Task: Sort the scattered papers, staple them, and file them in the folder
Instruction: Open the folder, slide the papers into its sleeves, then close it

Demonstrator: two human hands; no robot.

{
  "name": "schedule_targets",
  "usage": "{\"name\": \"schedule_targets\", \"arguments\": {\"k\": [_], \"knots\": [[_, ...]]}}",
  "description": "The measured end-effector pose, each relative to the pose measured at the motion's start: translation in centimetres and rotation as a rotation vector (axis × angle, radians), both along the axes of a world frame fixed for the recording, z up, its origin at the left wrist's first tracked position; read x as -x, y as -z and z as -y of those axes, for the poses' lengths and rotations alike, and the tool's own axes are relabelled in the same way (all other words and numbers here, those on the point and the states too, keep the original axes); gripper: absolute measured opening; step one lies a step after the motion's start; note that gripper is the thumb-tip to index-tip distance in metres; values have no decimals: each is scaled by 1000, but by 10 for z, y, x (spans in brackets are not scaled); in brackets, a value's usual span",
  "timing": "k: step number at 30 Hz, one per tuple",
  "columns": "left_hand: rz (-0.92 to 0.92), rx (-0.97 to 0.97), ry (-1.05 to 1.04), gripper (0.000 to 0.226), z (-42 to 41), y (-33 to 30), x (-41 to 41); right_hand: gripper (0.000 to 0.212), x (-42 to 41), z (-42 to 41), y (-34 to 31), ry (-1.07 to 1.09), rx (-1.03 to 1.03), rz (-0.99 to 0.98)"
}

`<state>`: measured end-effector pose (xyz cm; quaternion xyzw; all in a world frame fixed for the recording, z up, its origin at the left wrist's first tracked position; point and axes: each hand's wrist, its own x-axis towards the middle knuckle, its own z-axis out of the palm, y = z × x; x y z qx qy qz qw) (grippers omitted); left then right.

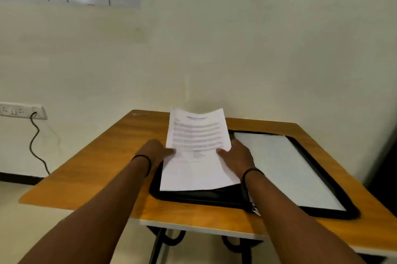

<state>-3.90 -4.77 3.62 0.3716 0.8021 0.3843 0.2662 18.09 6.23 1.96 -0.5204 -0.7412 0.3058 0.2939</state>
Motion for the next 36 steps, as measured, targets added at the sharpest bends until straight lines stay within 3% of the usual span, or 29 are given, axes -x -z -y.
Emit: {"name": "schedule_targets", "arguments": {"k": [2,5,8,13,18,25,36], "knots": [[-255,252,-58,44,-9,14,-1,50,-18,-6,13,21,-92,381],[-258,239,-111,43,-23,22,-7,46,-29,-10,33,0,-180,502],[-137,233,-136,44,-24,22,-7,42,-29,-8,43,-1,-251,462],[75,62,-178,42,-13,28,-7,32,-31,3,43,-4,-219,385],[-264,97,-194,47,27,43,-3,32,-21,42,43,-17,-206,360],[-425,148,-182,46,115,45,19,48,2,105,28,-92,-162,459],[-403,95,-227,50,244,71,12,50,21,139,11,-174,-66,326]]}}
